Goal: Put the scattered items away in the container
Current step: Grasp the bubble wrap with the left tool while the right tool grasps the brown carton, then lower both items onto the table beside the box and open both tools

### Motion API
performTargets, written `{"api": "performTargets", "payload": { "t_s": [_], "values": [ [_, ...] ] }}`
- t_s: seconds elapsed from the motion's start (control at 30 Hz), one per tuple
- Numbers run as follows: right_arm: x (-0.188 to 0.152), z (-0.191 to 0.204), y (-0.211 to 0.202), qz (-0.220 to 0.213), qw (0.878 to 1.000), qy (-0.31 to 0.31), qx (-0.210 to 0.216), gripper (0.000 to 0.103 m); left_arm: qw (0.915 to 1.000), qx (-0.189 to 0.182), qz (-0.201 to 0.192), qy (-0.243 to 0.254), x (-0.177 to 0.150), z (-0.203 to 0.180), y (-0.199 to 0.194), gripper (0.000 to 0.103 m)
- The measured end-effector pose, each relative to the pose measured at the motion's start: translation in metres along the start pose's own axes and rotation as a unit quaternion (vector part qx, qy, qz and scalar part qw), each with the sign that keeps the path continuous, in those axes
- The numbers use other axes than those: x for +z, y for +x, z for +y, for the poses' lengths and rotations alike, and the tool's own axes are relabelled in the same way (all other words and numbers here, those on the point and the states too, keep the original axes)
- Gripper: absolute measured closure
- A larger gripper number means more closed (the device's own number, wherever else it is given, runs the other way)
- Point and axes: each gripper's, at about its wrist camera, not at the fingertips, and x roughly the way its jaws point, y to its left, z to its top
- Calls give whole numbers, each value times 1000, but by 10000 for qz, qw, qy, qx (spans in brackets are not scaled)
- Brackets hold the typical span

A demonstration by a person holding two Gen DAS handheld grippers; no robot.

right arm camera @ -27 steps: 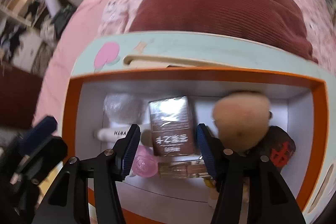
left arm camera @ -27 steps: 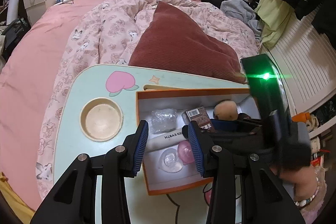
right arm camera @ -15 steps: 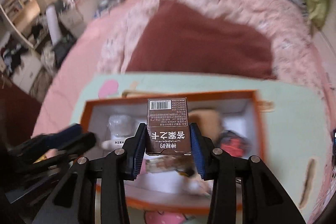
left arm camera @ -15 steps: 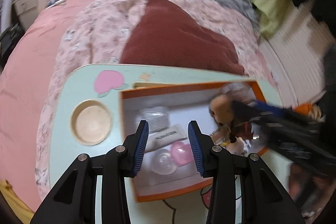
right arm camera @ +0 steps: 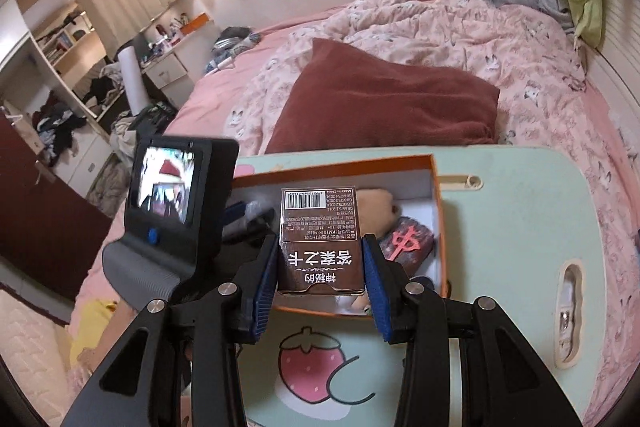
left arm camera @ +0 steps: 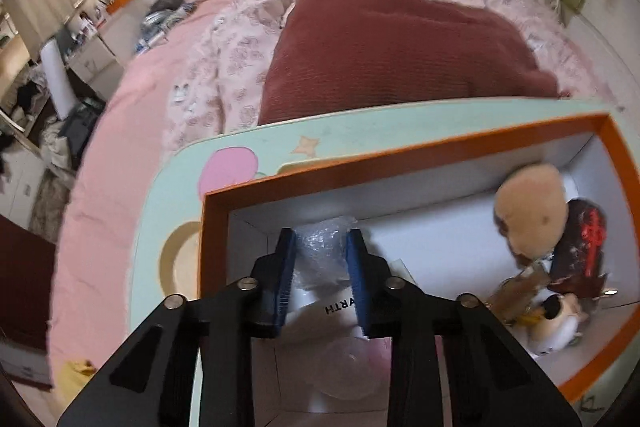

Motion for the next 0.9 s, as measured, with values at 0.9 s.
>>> {"api": "performTargets", "payload": {
  "t_s": [0.9],
  "values": [
    [-120, 8, 32, 200, 9936, -297, -1073, 63, 9755, -1941, -468, -920, -133, 20, -56, 78]
  ]
}}
